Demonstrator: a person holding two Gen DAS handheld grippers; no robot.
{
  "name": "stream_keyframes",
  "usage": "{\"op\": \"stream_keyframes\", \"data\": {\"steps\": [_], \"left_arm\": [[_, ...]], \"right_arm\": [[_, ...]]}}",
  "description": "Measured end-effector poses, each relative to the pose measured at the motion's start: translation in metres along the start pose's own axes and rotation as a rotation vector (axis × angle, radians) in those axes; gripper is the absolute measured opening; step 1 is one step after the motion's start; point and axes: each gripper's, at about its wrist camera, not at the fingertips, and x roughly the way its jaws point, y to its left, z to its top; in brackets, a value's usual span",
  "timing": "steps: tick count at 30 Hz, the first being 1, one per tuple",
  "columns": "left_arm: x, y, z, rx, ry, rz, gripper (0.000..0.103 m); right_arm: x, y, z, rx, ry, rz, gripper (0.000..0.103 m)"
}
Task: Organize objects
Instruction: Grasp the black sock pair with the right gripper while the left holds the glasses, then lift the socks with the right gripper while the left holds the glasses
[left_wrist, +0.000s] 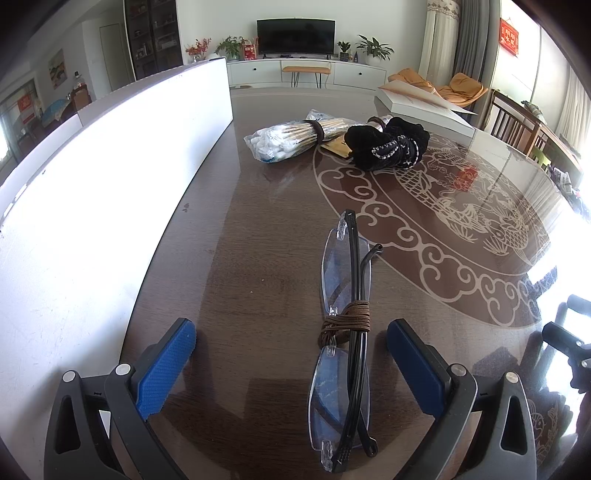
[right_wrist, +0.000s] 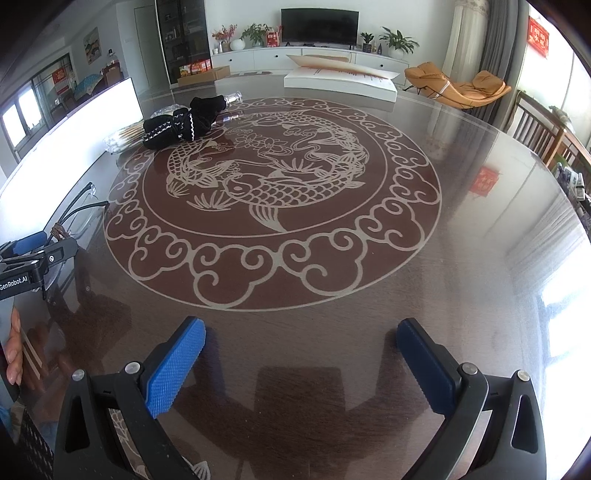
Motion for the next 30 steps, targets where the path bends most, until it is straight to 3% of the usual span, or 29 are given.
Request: {"op": "stream_keyframes", "data": {"steps": [2, 7, 11, 16, 18, 19, 20, 21, 25, 30], "left_arm": [[0.0, 0.0, 0.0, 0.0, 0.0, 0.0, 0.103], [0.0, 0.0, 0.0, 0.0, 0.0, 0.0, 0.103], [0.0, 0.0, 0.0, 0.0, 0.0, 0.0, 0.103], [0.001, 0.0, 0.0, 0.0, 0.0, -0.001, 0.103], [0.001, 0.0, 0.0, 0.0, 0.0, 0.0, 0.103], [0.001, 0.0, 0.0, 0.0, 0.0, 0.0, 0.103], [0.001, 0.0, 0.0, 0.0, 0.0, -0.001, 0.103], [0.0, 0.0, 0.0, 0.0, 0.0, -0.001, 0.103], [0.001, -0.002, 0.0, 0.0, 0.0, -0.001, 0.103], [0.001, -0.002, 0.0, 0.0, 0.0, -0.002, 0.103]], "right_arm": [[0.006, 0.005, 0.028, 0.023, 0.042, 0.055, 0.103], [0.018, 0.04, 0.112, 0.084, 0.026, 0.189, 0.102], [0.042, 0.07, 0.168, 0.156, 0.038, 0.216, 0.092], [0.079, 0.086, 0.197, 0.33, 0.096, 0.258, 0.092], [0.091, 0.089, 0.198, 0.349, 0.115, 0.231, 0.09], [0.09, 0.092, 0.199, 0.333, 0.085, 0.207, 0.085], [0.089, 0.096, 0.2, 0.298, 0.079, 0.201, 0.067], [0.088, 0.101, 0.199, 0.248, 0.072, 0.188, 0.064], [0.073, 0.109, 0.18, 0.033, 0.06, 0.19, 0.059], [0.033, 0.097, 0.121, -0.287, 0.055, 0.169, 0.059]]}}
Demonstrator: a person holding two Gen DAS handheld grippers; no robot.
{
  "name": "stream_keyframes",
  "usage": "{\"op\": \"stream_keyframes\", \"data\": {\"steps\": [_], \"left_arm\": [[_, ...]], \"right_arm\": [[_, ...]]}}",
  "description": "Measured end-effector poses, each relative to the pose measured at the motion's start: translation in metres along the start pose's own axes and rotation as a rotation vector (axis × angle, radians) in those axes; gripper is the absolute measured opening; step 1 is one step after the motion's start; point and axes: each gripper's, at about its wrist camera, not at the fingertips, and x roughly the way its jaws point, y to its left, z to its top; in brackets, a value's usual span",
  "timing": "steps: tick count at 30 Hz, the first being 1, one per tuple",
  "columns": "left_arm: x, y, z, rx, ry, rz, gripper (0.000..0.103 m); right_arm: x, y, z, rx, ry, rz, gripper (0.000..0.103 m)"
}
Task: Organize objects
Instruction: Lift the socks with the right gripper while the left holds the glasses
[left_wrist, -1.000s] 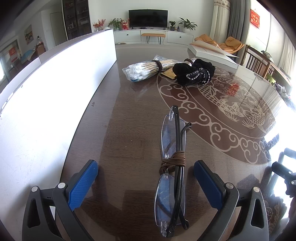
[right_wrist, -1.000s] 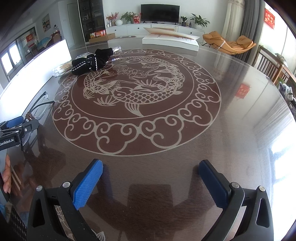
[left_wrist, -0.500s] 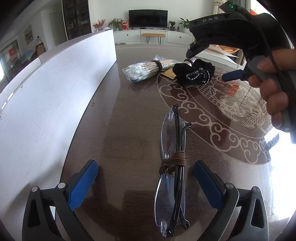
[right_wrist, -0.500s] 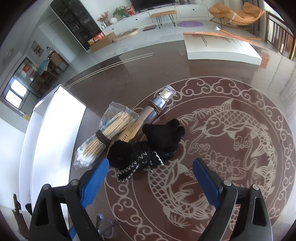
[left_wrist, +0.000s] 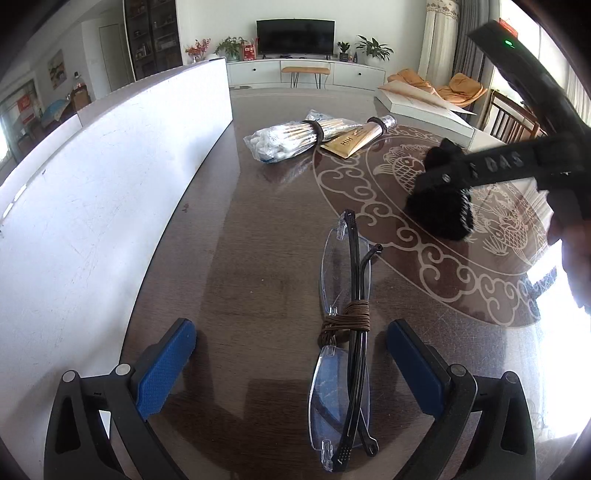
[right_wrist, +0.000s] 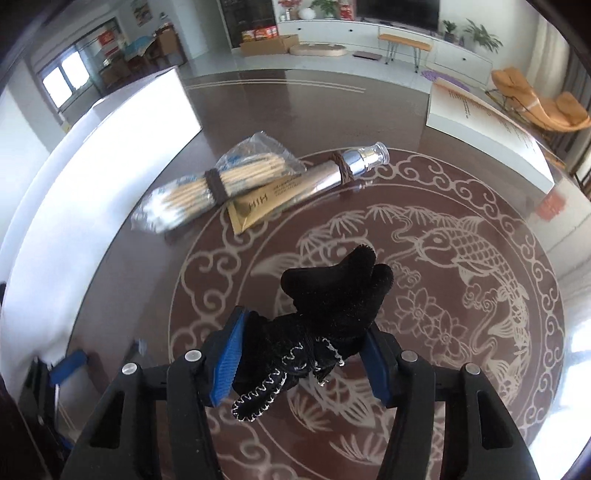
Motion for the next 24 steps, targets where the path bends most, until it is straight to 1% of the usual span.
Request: {"op": "stream_keyframes", "data": {"steps": [3, 4, 6, 7, 8, 9, 11, 14, 16, 18, 19, 20, 21, 24], "left_arm": [[0.0, 0.0, 0.0, 0.0, 0.0, 0.0, 0.103], [0.0, 0.0, 0.0, 0.0, 0.0, 0.0, 0.103], [0.0, 0.0, 0.0, 0.0, 0.0, 0.0, 0.103], [0.0, 0.0, 0.0, 0.0, 0.0, 0.0, 0.103], [0.0, 0.0, 0.0, 0.0, 0.0, 0.0, 0.103], [0.0, 0.0, 0.0, 0.0, 0.0, 0.0, 0.103], [0.0, 0.0, 0.0, 0.0, 0.0, 0.0, 0.103], [0.0, 0.0, 0.0, 0.0, 0.0, 0.0, 0.103], [0.0, 0.0, 0.0, 0.0, 0.0, 0.0, 0.103], [0.0, 0.0, 0.0, 0.0, 0.0, 0.0, 0.103], [0.0, 0.0, 0.0, 0.0, 0.0, 0.0, 0.103], [0.0, 0.0, 0.0, 0.0, 0.0, -0.001, 0.103], [0.0, 0.0, 0.0, 0.0, 0.0, -0.003, 0.103], [0.0, -0.001, 0.0, 0.001, 0.0, -0.005, 0.103]], "right_arm": [[-0.025, 0.005, -0.051, -0.227, 0.016, -0.062, 0.06], [-0.033, 0.006, -0.065, -0.286, 0.024, -0.083, 0.061], [-0.048, 0.004, -0.09, -0.341, 0.021, -0.146, 0.068], [-0.054, -0.004, -0.1, -0.334, 0.01, -0.171, 0.077], [-0.062, -0.01, -0.108, -0.308, -0.008, -0.186, 0.084], [-0.07, -0.016, -0.117, -0.263, -0.034, -0.188, 0.086], [-0.076, -0.027, -0.129, -0.141, -0.08, -0.156, 0.093], [-0.073, -0.039, -0.145, 0.053, -0.106, -0.095, 0.093], [-0.065, -0.042, -0.152, 0.15, -0.109, -0.066, 0.093], [-0.052, -0.038, -0.152, 0.194, -0.111, -0.065, 0.093], [-0.047, -0.035, -0.151, 0.203, -0.103, -0.084, 0.093], [-0.043, -0.031, -0.15, 0.196, -0.117, -0.119, 0.096], [-0.04, -0.027, -0.149, 0.187, -0.12, -0.139, 0.096], [-0.037, -0.024, -0.152, 0.203, -0.167, -0.149, 0.103]]}}
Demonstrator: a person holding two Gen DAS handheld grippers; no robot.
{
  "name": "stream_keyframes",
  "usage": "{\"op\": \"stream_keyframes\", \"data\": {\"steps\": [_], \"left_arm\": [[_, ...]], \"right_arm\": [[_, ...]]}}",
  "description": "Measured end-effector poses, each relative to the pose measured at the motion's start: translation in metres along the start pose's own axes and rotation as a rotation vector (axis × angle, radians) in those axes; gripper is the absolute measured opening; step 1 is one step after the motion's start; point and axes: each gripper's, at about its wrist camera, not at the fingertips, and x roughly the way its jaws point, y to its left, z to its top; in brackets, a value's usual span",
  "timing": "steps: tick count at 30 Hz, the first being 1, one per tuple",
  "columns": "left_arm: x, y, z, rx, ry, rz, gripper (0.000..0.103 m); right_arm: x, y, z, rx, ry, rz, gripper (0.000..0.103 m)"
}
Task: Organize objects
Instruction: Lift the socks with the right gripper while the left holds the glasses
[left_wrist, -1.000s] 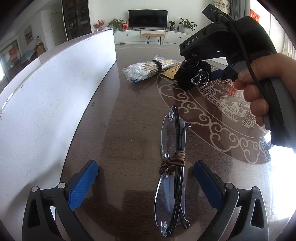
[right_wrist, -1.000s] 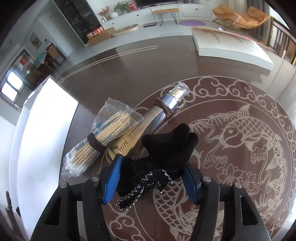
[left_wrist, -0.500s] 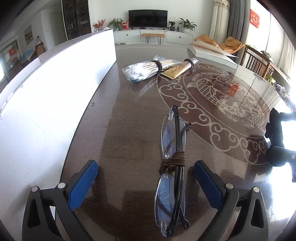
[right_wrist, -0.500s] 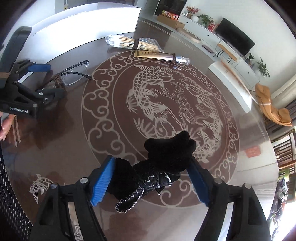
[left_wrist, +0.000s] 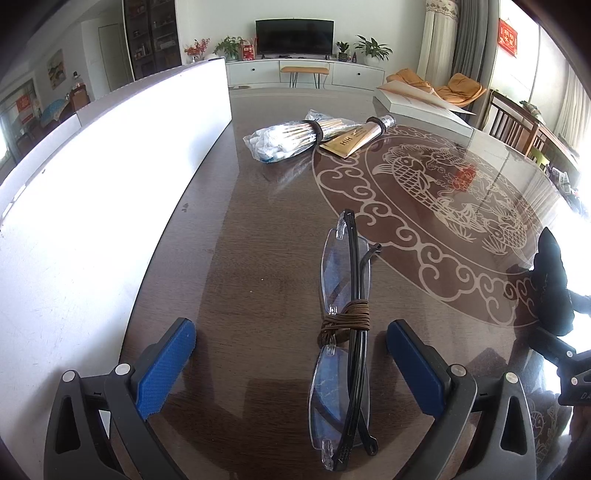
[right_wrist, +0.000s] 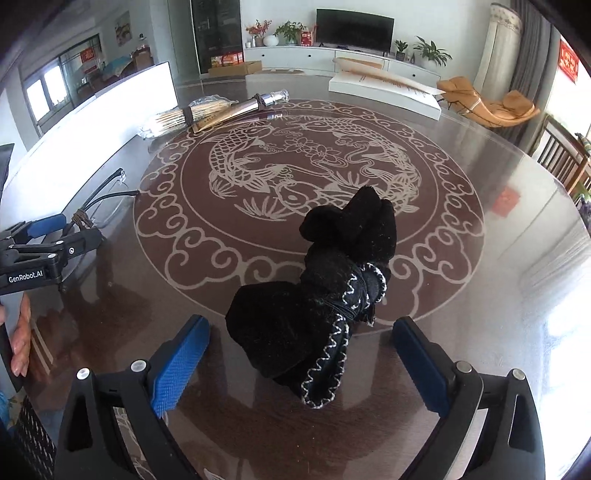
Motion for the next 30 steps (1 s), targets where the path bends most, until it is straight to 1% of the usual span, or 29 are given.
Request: {"op": "stream_keyframes", "data": {"steps": [2, 30], "left_arm": [[0.0001, -0.0002, -0.0002, 0.0, 0.0, 0.0, 0.103], [0.0005, 0.0, 0.0001, -0.001, 0.0, 0.002, 0.103]], "right_arm": [[-0.0016, 0.0009, -0.0016, 0.007, -0.016, -0.008, 0.103], [-0.0006, 0.0005, -0.0013, 0.008, -0.016, -0.008, 0.103]]}}
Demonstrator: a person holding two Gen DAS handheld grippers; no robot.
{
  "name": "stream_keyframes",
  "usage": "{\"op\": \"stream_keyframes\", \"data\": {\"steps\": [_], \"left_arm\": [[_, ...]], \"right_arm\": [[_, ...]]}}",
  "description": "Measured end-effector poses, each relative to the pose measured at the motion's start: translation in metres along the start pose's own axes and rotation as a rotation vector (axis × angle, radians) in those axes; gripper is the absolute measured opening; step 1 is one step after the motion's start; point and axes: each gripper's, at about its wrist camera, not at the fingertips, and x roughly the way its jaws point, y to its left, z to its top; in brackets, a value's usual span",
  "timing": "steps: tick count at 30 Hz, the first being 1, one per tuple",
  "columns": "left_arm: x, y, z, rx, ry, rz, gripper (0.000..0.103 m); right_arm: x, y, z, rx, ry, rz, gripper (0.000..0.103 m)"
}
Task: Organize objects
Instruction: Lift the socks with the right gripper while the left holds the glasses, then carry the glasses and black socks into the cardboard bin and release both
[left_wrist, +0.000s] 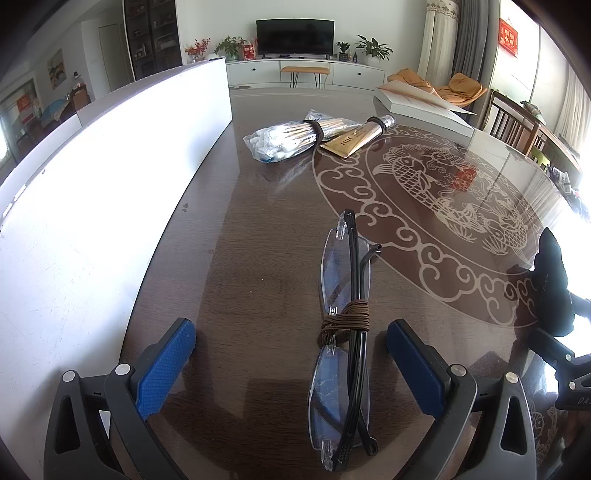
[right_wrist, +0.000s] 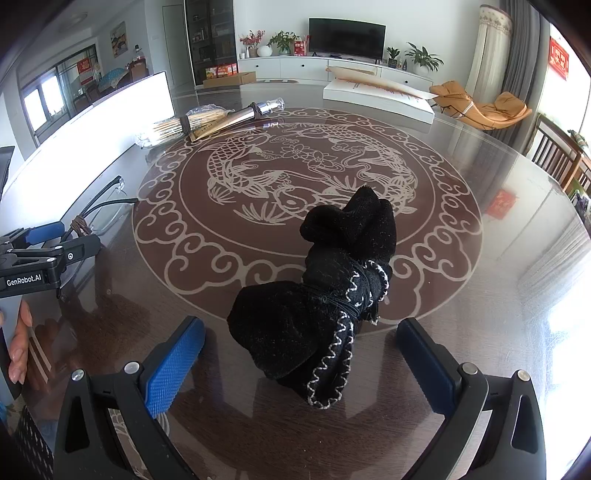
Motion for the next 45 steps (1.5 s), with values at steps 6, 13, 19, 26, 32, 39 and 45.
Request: {"op": "stream_keyframes", "data": {"steps": [6, 13, 19, 26, 32, 39, 45], "left_arm": [[0.0, 0.0, 0.0, 0.0, 0.0, 0.0, 0.103], [0.0, 0.0, 0.0, 0.0, 0.0, 0.0, 0.103], [0.0, 0.0, 0.002, -0.008, 0.045, 0.013, 0.103], [-0.016, -0.011, -0.003, 0.066, -0.017, -0.021, 0.012], [-0.027, -0.006, -0.019, 0.024, -0.051, -0.034, 0.011], [-0.041, 0.005, -0.027, -0.043, -0.081, -0.071, 0.011], [-0.061, 0.007, -0.025, -0.078, -0.126, -0.106, 0.011]], "right_arm": [[0.0, 0.0, 0.0, 0.0, 0.0, 0.0, 0.103], [0.0, 0.0, 0.0, 0.0, 0.0, 0.0, 0.103], [0.0, 0.0, 0.0, 0.0, 0.0, 0.0, 0.103], [0.006, -0.003, 0.012, 0.001, 0.089, 0.019, 0.103], [0.008, -0.017, 0.032, 0.102, 0.089, 0.032, 0.056], [-0.004, -0.008, 0.033, 0.077, 0.059, 0.019, 0.037], [-0.029, 0.001, 0.029, 0.066, 0.002, 0.044, 0.037]]}}
